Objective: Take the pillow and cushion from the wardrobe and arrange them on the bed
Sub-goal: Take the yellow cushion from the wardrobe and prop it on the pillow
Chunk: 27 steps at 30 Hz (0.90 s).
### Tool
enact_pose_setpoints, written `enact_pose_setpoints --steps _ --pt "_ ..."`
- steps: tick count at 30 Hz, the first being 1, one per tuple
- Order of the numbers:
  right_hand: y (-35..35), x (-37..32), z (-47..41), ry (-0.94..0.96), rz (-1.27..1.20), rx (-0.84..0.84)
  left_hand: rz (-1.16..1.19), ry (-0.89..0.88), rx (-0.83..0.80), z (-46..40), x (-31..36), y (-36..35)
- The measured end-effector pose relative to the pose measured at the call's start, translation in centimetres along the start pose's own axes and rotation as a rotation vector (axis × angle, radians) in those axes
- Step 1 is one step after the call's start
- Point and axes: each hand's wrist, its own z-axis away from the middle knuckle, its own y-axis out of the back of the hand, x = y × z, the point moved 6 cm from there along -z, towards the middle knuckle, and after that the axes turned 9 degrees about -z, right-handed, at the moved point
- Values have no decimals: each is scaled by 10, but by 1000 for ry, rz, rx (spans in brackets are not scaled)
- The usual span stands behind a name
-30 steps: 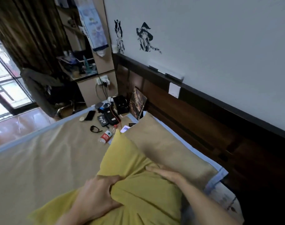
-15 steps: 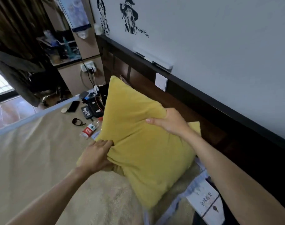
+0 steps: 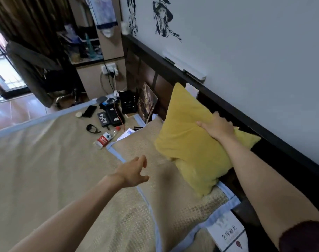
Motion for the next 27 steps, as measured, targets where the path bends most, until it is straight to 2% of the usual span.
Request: enact_pose_setpoints --steps 3,5,10,15,20,24,27 --pt "-50 32 0 -90 127 27 14 42 -8 7 -29 -17" --pt "-56 39 -6 -114 145 75 32 69 -6 9 -41 -20" --pt "-33 29 -19 -10 172 28 50 85 -8 2 -30 -14" --pt "-5 17 21 73 178 106 65 10 31 -5 2 5" --pt "-28 5 72 188 301 -52 39 -26 77 -3 6 26" --pt "-61 10 104 126 260 -219 -45 -81 22 -23 12 26" --pt "-76 32 128 -17 222 -297 -88 -162 -19 -54 29 29"
